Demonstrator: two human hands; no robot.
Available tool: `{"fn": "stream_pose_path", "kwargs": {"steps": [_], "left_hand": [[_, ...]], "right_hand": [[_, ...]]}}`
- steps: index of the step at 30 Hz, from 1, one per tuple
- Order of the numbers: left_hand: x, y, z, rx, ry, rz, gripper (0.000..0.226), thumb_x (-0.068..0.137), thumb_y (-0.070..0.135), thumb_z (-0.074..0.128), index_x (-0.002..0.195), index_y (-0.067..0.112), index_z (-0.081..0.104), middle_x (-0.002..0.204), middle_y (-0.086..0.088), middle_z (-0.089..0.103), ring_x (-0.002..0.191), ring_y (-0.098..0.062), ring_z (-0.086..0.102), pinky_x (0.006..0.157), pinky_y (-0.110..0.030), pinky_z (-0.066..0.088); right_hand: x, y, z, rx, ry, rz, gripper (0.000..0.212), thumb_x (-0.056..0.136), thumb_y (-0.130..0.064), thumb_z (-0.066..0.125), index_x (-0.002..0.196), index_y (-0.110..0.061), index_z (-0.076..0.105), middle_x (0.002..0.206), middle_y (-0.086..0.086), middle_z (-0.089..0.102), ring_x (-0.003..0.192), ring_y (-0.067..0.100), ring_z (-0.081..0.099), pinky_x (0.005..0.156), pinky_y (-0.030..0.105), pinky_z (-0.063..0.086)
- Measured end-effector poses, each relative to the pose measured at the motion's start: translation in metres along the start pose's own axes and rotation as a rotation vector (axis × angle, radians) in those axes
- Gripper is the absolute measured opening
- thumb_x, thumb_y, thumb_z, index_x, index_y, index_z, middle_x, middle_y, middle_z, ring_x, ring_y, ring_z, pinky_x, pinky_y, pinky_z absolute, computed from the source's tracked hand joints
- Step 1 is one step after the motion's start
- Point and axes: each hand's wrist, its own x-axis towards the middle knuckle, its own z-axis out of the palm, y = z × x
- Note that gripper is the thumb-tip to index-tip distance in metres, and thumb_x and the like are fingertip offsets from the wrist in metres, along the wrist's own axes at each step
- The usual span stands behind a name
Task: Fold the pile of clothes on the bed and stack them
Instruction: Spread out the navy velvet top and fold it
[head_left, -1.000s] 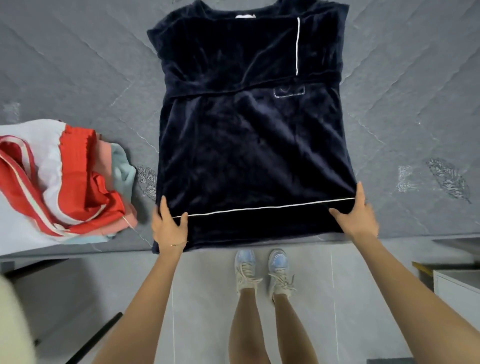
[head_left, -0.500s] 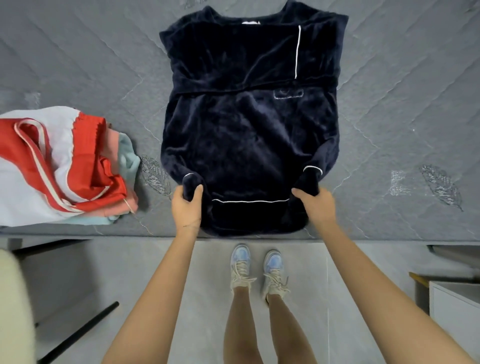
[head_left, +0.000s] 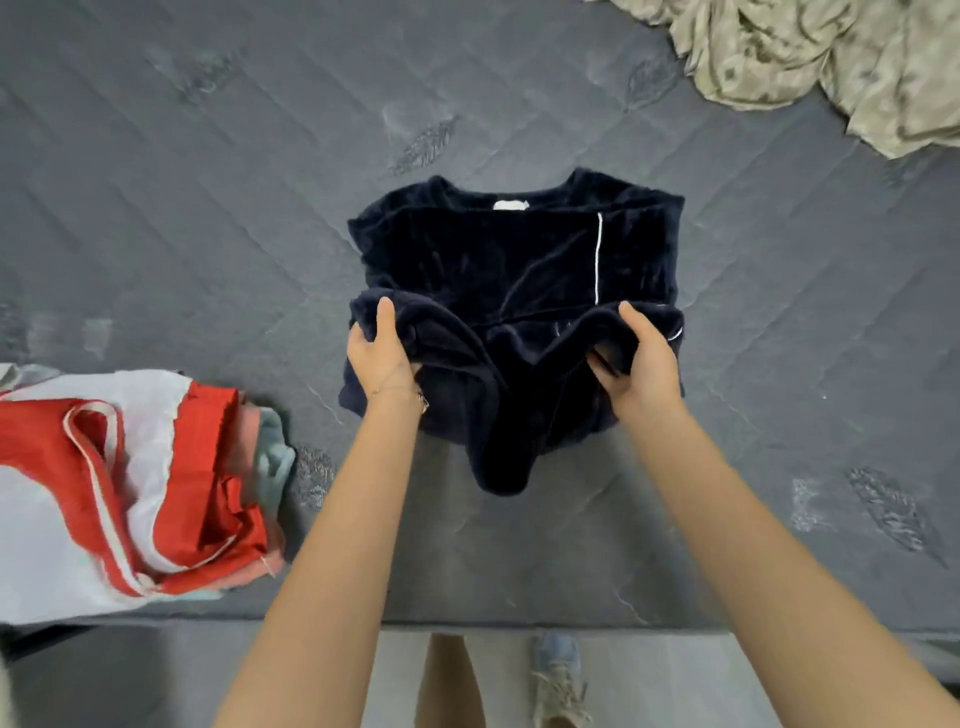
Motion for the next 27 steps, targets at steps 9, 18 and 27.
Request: {"fn": "stream_pose_path", "kwargs": {"steps": [9, 18, 27], "left_hand": [[0.110, 0.059, 0.045, -0.029, -0.050, 0.013, 0.008, 0.093, 0.021, 0.060, 0.089, 0.014, 0.059, 0.085, -0.001, 0.064, 0.075, -0.016, 0.064, 0.070, -0.031, 0.056], [0.186, 0.074, 0.093, -0.203, 0.173, 0.009, 0.016, 0.088, 0.024, 0.067, 0.082, 0.014, 0.056, 0.086, -0.002, 0.065, 0.077, -0.019, 0.066, 0.082, -0.043, 0.055], [0.234, 0.071, 0.139, -0.249, 0.215, 0.139, 0.012, 0.088, 0.002, 0.061, 0.078, 0.006, 0.056, 0.079, -0.009, 0.062, 0.063, -0.015, 0.063, 0.066, -0.032, 0.057]], "right_hand": [[0.081, -0.054, 0.061, 0.152, 0.092, -0.138, 0.010, 0.088, -0.025, 0.067, 0.095, -0.018, 0.068, 0.090, -0.001, 0.074, 0.089, 0.015, 0.070, 0.079, 0.031, 0.057], [0.168, -0.115, 0.075, 0.146, 0.120, -0.138, 0.031, 0.092, -0.030, 0.061, 0.120, -0.020, 0.059, 0.115, 0.000, 0.067, 0.095, 0.014, 0.069, 0.076, 0.030, 0.054], [0.223, -0.123, 0.092, -0.053, 0.057, -0.229, 0.029, 0.097, -0.020, 0.053, 0.125, -0.014, 0.053, 0.121, -0.002, 0.064, 0.104, 0.006, 0.062, 0.098, 0.027, 0.045]]}}
